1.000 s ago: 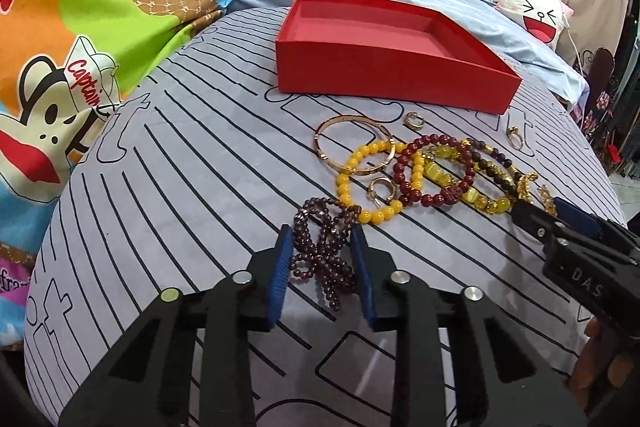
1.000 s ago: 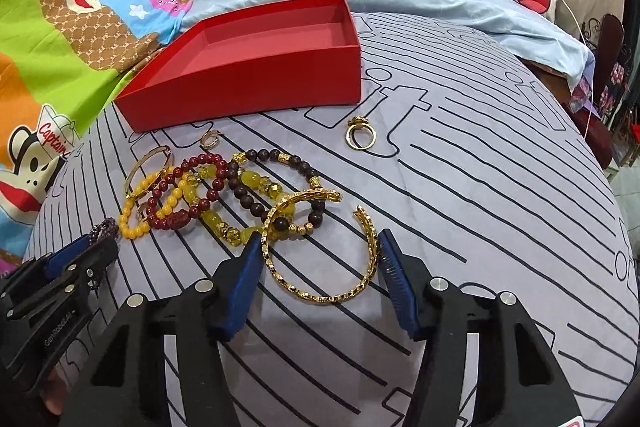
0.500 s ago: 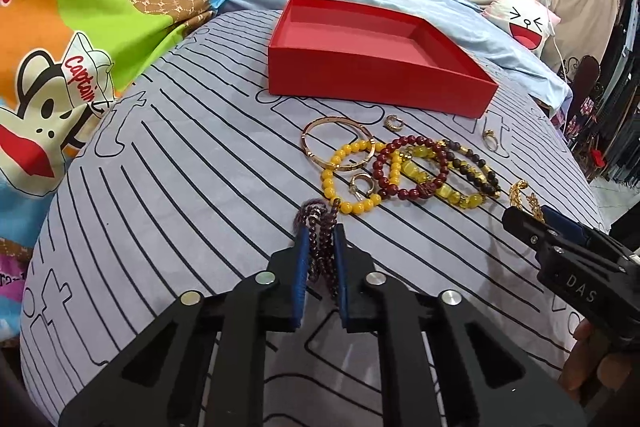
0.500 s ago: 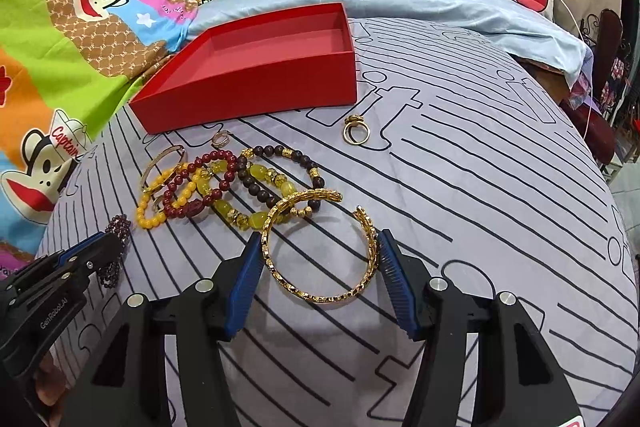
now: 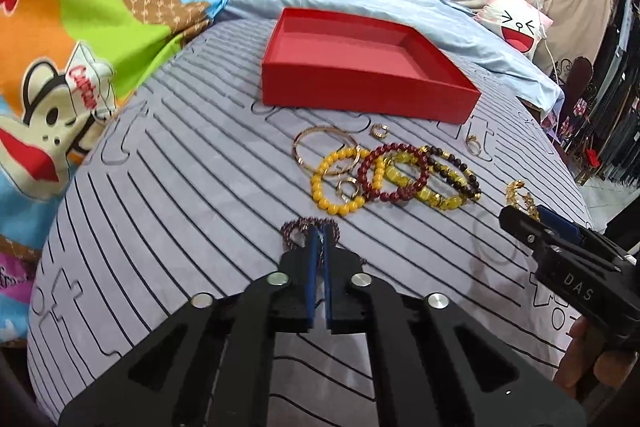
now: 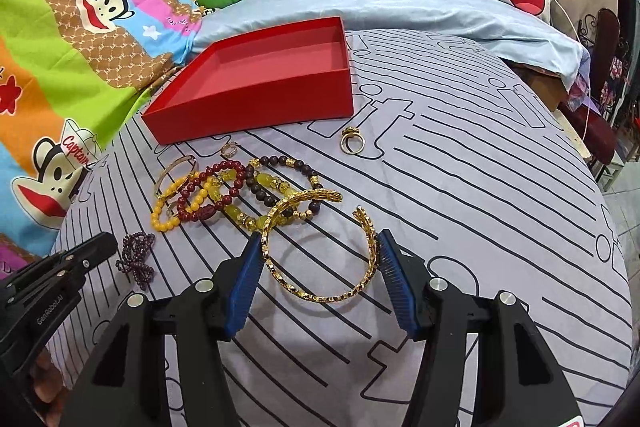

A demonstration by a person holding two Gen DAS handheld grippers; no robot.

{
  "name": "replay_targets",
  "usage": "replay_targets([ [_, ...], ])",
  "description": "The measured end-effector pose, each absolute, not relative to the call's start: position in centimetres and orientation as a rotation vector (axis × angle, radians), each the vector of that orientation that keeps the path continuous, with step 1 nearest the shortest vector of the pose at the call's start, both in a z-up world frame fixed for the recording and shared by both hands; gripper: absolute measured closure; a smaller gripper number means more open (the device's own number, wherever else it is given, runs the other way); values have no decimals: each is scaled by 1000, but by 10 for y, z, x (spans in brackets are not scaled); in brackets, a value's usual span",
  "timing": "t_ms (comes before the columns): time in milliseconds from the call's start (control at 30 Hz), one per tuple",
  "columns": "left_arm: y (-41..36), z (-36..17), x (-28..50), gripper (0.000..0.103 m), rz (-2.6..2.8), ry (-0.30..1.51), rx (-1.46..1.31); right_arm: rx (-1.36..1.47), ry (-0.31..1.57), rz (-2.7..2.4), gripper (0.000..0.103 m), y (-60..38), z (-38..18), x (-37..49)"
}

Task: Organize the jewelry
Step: 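Lift the garnet bracelet with left gripper while right gripper lifts the gold cuff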

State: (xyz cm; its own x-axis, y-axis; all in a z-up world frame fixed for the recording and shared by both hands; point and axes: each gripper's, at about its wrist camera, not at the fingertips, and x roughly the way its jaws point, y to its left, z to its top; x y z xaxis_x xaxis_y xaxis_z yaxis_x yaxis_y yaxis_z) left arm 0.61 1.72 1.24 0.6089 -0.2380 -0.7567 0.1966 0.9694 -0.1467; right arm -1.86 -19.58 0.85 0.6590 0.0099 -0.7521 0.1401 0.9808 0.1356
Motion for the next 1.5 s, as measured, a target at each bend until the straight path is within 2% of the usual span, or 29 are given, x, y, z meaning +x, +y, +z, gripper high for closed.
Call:
replay_targets([
  [33, 19, 10, 6, 73, -242, 889, -55, 189, 851, -74, 47, -196, 8, -19],
  [67, 19, 8, 6, 61, -234, 891, -61, 190, 852, -73, 47, -196, 7, -20],
  [233, 16, -1, 6, 60, -232, 905, -72, 187, 856, -66, 47, -193, 5, -21],
  [333, 12, -8, 8, 61, -242, 921, -74, 183, 858, -63, 47, -191, 5, -21],
  [567, 8, -11, 3, 95, -314, 933, -84, 183, 863, -56, 47, -188, 3, -21],
  [733, 15, -12, 6, 97, -316, 934, -117, 182, 863, -53, 47, -187, 4, -22],
  [867, 21, -12, 9, 92, -326, 950, -180, 183, 863, -53, 47, -186, 4, -23],
  [1400, 28, -10, 21, 92, -310, 934, -205, 178, 868, -43, 47, -182, 4, -26],
  [1500, 27, -8, 20, 97, -312, 923, -196, 176, 870, -41, 47, -182, 4, -24],
])
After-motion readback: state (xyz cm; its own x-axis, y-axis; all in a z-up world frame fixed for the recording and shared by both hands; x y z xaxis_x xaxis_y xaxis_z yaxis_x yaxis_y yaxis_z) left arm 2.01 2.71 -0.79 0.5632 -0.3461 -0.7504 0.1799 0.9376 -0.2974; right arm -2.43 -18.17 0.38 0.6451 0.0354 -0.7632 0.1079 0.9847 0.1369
